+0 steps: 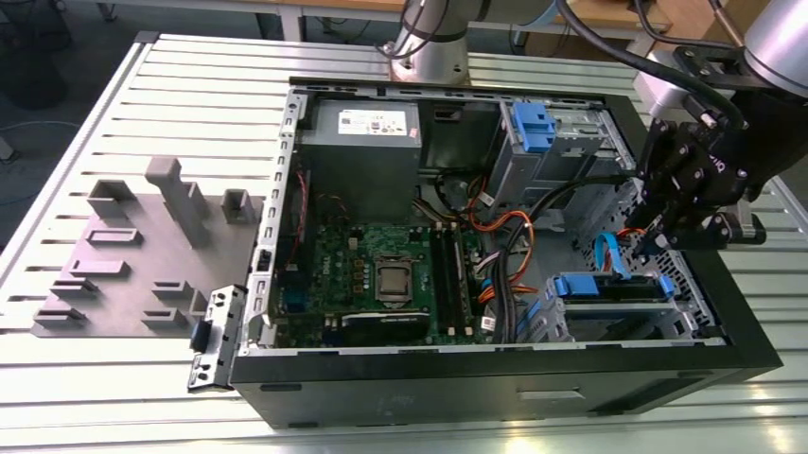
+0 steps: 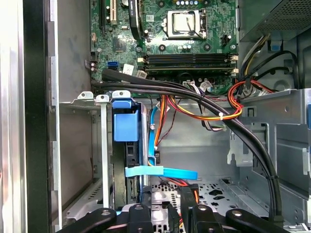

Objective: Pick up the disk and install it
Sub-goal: 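Insert the second disk wire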

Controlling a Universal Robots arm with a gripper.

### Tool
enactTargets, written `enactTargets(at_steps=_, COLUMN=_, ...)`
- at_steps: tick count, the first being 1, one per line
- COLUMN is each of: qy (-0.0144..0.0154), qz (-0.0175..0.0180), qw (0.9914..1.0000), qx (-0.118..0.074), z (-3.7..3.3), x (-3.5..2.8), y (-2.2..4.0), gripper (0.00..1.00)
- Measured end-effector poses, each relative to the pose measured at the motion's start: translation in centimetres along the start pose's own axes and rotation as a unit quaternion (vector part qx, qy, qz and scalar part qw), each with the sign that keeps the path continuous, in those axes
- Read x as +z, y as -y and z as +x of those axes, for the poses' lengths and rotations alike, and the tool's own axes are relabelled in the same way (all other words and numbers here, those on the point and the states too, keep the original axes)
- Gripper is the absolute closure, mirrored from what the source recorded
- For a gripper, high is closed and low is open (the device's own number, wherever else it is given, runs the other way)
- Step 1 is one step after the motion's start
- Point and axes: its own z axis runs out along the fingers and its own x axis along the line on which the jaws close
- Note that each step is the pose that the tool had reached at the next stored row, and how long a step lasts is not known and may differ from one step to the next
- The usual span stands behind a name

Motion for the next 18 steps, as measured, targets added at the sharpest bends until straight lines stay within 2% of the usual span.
enactTargets(at_steps=18, qy=-0.0005, qz=0.0001, qw=1.00000, qx=0.000, z=-0.06, x=0.34, y=0.11, gripper=0.63)
